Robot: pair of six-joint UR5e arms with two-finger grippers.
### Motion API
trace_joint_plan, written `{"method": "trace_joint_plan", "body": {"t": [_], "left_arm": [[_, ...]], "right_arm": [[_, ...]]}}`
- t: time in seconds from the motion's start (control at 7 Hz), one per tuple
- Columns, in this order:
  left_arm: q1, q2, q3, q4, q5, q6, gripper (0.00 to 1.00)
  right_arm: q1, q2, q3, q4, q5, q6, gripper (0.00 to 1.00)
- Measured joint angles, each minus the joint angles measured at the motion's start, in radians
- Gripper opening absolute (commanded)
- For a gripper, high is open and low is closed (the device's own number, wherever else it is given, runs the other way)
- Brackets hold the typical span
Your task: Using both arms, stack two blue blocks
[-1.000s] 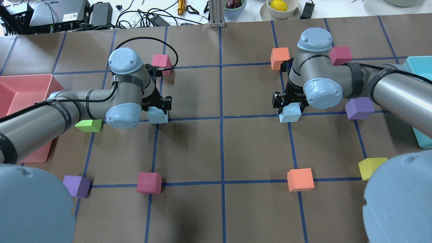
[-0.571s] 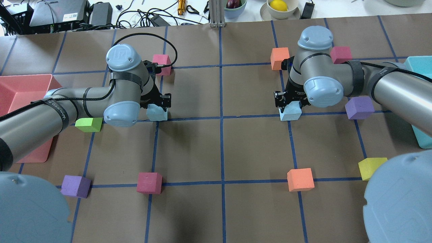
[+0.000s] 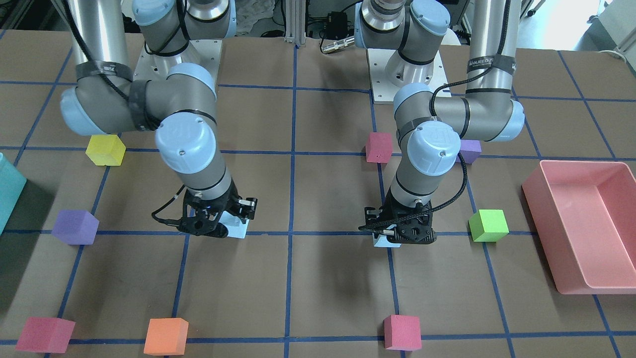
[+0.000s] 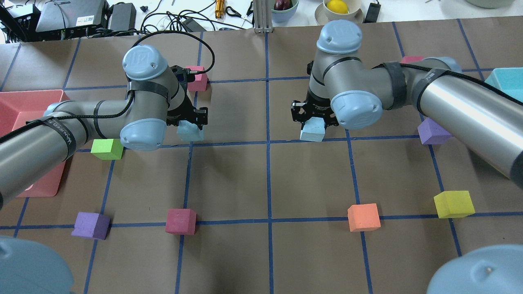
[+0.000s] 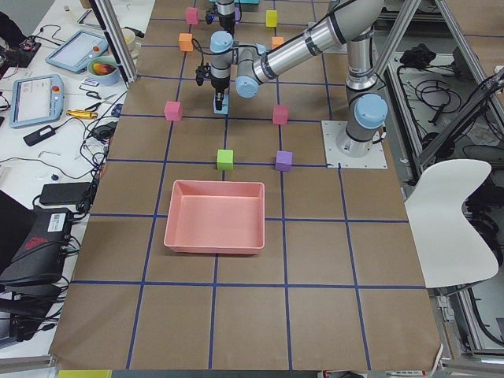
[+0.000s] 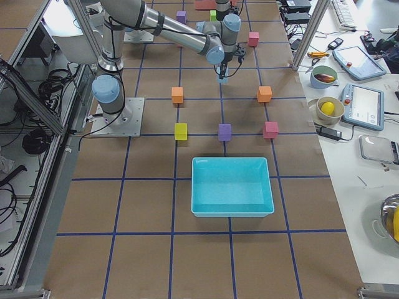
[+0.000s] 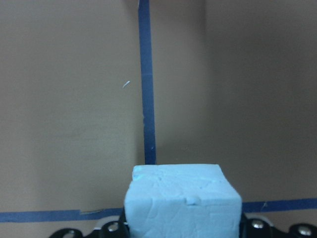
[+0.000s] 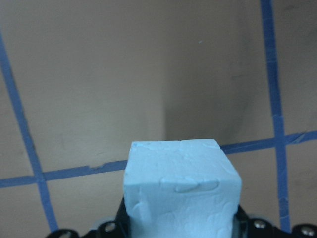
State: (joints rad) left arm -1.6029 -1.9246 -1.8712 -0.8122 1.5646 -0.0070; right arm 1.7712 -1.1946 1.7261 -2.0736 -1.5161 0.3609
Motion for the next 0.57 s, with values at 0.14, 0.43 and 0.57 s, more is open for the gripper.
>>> {"method": "trace_joint_plan", "body": {"t": [0.14, 0.43, 0.57], "left_arm": [[0.0, 0.01, 0.002, -0.009, 0.003, 0.001, 0.18], [0.002, 0.022, 0.005, -0.02, 0.004, 0.001, 0.18], [0.003, 0.027, 0.011, -0.031, 0.004, 0.001, 0.18]], "right_arm": [[0.045, 0.008, -0.008, -0.005, 0.002, 0.029, 0.0], [0.097, 0.06, -0.033, -0.029, 0.003, 0.042, 0.0], [0.113, 0.096, -0.061, -0.044, 0.005, 0.042, 0.0]]}}
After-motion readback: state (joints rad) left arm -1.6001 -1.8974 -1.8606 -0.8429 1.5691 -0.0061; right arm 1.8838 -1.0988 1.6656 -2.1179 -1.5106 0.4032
